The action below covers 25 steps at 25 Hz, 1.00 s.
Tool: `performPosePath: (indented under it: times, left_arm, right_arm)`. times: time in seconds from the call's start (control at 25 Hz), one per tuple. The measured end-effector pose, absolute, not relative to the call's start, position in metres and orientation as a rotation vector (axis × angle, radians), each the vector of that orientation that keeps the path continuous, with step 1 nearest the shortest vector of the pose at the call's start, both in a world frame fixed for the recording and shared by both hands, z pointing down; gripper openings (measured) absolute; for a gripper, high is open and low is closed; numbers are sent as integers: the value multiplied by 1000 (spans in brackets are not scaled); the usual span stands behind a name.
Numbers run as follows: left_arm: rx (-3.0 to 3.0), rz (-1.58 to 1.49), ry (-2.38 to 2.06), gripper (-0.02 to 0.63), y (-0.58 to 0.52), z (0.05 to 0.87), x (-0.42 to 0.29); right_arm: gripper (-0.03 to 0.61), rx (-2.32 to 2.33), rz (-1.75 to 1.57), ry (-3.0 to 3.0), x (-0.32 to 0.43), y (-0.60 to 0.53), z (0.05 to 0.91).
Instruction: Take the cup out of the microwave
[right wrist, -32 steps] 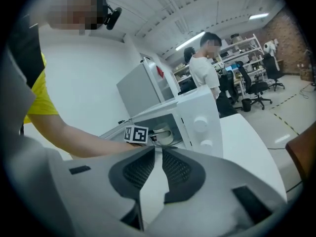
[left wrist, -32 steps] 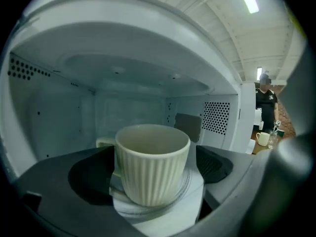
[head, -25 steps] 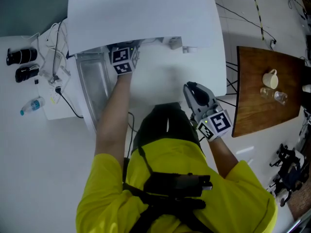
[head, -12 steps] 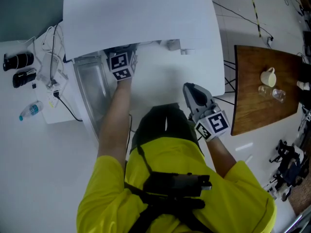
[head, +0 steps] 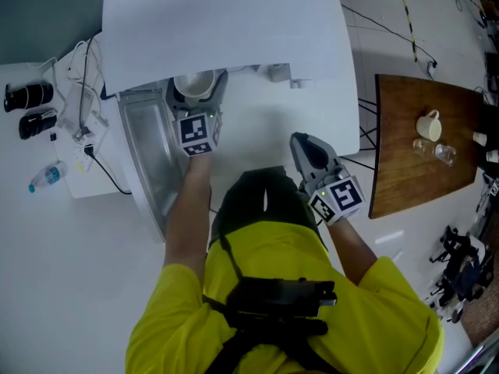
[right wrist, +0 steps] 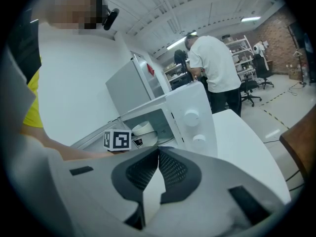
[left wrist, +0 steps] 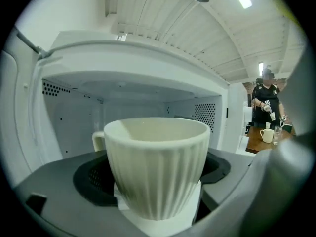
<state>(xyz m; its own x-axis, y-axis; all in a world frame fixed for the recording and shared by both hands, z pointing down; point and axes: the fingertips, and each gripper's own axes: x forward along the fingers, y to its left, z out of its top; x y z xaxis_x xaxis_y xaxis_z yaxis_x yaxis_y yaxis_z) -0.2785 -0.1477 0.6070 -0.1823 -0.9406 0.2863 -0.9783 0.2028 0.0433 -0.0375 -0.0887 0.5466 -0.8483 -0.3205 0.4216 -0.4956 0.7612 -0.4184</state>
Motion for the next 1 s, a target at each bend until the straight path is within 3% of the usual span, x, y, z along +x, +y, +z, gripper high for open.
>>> performPosePath:
  times: [0.52, 1.0]
  left_arm:
    - [1903, 286, -2045, 463, -81, 640, -156]
    - [2084, 342, -1799, 463, -137, 688, -13]
  right_arm:
    - [8, 903, 626, -2630, 36, -112, 553]
    - [8, 1172, 653, -2479, 154, -106, 569]
